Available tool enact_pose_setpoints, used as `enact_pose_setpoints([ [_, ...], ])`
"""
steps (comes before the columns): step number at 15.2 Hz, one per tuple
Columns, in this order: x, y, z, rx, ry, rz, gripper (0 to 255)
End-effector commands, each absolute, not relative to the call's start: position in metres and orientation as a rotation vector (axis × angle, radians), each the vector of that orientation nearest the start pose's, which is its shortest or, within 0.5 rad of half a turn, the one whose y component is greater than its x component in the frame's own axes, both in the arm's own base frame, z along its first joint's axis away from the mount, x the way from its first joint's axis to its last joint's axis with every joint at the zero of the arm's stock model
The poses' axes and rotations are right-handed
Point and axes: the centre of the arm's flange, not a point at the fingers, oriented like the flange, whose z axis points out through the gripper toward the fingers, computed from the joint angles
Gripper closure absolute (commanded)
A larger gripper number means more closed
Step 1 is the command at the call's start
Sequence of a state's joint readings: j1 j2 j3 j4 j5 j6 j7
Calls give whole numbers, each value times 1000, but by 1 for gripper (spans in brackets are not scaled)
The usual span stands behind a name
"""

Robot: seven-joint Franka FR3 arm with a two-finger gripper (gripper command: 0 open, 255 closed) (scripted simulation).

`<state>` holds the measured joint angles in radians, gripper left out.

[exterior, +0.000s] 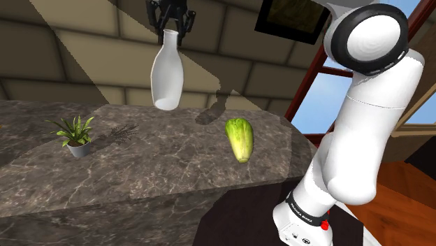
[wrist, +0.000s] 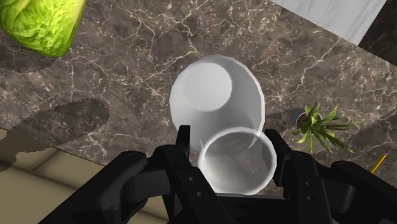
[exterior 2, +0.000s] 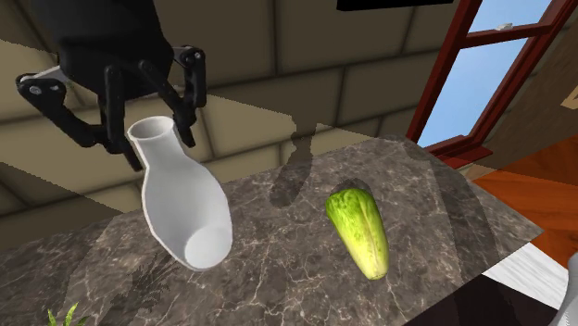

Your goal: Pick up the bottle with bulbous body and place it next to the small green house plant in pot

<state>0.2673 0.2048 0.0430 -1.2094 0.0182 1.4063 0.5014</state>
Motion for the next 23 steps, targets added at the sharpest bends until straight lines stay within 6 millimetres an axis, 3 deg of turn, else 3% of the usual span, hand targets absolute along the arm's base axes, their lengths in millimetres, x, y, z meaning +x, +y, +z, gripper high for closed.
enact_pose_setpoints([
  [1,568,208,658,-3106,297,26,255],
  [6,562,274,658,-3106,297,26,255],
  [23,562,274,568,-3106,297,26,255],
])
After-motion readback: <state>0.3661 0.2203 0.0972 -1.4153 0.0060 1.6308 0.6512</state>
